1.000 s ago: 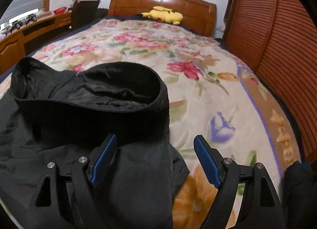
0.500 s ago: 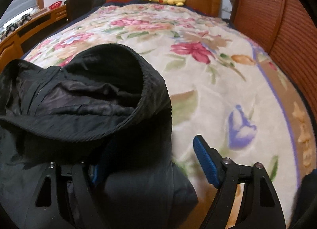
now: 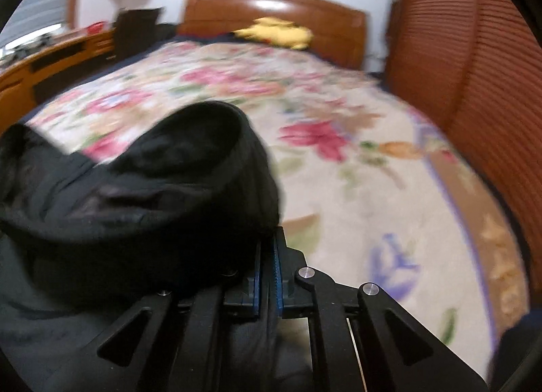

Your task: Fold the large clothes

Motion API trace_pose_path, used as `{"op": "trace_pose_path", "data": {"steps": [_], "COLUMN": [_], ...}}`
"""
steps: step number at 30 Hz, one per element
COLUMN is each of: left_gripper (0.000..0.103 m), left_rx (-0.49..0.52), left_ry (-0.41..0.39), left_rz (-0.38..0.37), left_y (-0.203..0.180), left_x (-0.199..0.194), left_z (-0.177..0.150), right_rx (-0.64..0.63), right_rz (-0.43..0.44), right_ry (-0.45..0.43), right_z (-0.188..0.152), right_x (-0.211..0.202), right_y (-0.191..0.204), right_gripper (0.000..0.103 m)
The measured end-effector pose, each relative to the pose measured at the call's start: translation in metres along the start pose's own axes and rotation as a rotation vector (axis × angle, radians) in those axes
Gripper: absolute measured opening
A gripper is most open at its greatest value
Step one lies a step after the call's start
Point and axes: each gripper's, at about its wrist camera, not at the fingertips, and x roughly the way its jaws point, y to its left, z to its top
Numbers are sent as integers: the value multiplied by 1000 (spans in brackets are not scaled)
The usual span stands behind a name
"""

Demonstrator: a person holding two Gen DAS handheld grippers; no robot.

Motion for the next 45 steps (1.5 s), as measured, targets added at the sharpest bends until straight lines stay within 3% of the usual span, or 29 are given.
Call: {"op": "trace_pose_path", "data": {"steps": [4,7,11,13,16,23,27,32,45], "left_gripper": [39,39,39,39,39,39,40,40,44], "left_rx": [30,56,75,76,82,96,106,110,94], "left_ry": [14,25,35,40,44,37,32,33,159], "left_rz": [24,38,35,29,22,20,37,66,134], "left_y": [-4,-7,-10,-11,-12,-12,-6,9,47], "left_x": [3,6,7,7,7,-3,-10,-24,-25], "left_z": [-6,-10,-13,-15,-17,-19,-22,-29,-64], "right_rx": [85,112,122,93,84,29,17,24,39], "right_rz": [-62,-89,-82,-97,-76,-16,3,24,15], "right_ry": [148,166,171,160,129,81,56,54,82], "right_z": [-1,0,8,9,4,-34,-64,-95,-131], "right_x": [23,23,19,14,-5,-64,-102,-133,-152], "right_y": [-10,-10,-9,-7,-3,15,22,29,35], "right_gripper": [3,5,22,42,57,65,74,76,78]}}
